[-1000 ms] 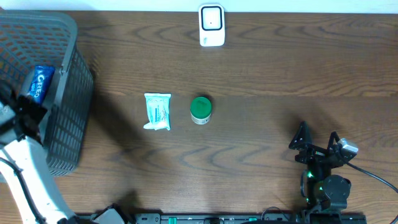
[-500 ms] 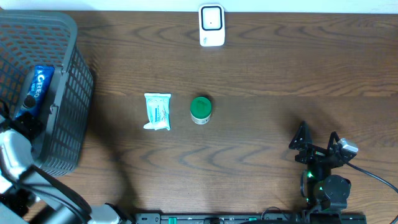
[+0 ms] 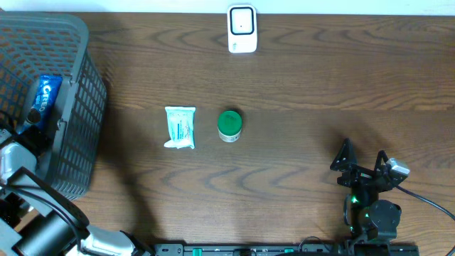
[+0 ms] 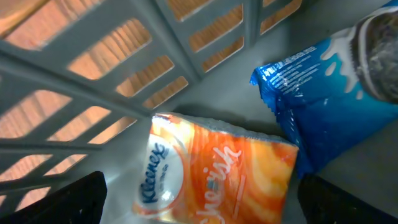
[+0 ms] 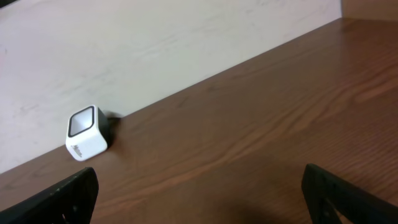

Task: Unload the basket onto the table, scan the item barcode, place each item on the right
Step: 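Reach the left gripper into the basket and grasp the orange tissue pack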

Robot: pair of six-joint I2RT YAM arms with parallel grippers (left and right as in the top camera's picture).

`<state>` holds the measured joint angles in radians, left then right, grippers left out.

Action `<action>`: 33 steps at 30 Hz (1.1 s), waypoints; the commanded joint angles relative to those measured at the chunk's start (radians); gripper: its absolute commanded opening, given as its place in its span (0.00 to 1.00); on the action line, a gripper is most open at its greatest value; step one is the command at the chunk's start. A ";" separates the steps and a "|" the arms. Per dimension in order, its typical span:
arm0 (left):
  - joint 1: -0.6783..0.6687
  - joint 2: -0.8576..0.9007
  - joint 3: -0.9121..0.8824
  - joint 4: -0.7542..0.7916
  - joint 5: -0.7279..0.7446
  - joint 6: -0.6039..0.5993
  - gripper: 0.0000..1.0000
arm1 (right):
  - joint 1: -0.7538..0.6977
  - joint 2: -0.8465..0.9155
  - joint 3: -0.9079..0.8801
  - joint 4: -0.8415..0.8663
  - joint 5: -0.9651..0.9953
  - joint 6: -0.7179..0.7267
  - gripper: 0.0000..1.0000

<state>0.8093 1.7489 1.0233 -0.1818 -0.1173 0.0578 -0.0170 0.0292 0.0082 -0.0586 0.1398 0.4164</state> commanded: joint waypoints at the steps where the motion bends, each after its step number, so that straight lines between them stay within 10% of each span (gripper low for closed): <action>1: 0.004 0.051 -0.003 0.001 0.002 0.016 0.98 | 0.012 -0.002 -0.003 -0.001 0.012 -0.010 0.99; 10: 0.004 0.118 -0.003 -0.019 0.005 0.013 0.98 | 0.012 -0.002 -0.003 -0.001 0.012 -0.010 0.99; 17: 0.003 0.060 -0.003 -0.072 0.005 0.013 0.57 | 0.012 -0.002 -0.003 -0.001 0.012 -0.010 0.99; 33: 0.003 -0.570 0.094 -0.107 0.193 -0.208 0.57 | 0.012 -0.002 -0.003 -0.001 0.012 -0.010 0.99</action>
<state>0.8101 1.2972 1.0561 -0.3031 -0.0631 -0.0731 -0.0170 0.0292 0.0082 -0.0586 0.1398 0.4164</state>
